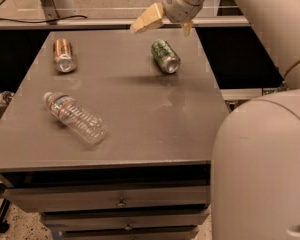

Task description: Place green can upright

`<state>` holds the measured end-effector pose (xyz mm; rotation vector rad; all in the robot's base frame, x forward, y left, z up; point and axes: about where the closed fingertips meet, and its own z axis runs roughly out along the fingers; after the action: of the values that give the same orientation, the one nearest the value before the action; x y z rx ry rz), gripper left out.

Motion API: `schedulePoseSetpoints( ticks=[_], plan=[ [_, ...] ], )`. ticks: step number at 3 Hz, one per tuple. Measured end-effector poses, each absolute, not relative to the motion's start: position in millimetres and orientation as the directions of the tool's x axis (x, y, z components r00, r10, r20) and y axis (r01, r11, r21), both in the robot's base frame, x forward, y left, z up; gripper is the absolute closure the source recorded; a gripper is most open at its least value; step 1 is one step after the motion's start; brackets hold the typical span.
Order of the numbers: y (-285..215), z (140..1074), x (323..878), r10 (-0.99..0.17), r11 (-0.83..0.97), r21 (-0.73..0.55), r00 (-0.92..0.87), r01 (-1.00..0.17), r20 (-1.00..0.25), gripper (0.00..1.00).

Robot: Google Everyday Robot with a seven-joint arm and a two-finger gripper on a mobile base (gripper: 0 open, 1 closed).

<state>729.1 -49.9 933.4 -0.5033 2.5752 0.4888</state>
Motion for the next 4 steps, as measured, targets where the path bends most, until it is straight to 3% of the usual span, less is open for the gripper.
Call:
schedulePoseSetpoints(
  ticks=[1, 3, 4],
  plan=[
    [-19.4, 899.6, 741.4, -0.290, 0.875, 0.230, -0.842, -0.426, -0.455, 0.00],
    [-9.7, 857.9, 754.1, -0.349, 0.880, 0.177, -0.854, -0.440, -0.387, 0.00],
    [-21.4, 848.6, 756.2, -0.356, 0.890, 0.150, -0.861, -0.431, -0.363, 0.16]
  ],
)
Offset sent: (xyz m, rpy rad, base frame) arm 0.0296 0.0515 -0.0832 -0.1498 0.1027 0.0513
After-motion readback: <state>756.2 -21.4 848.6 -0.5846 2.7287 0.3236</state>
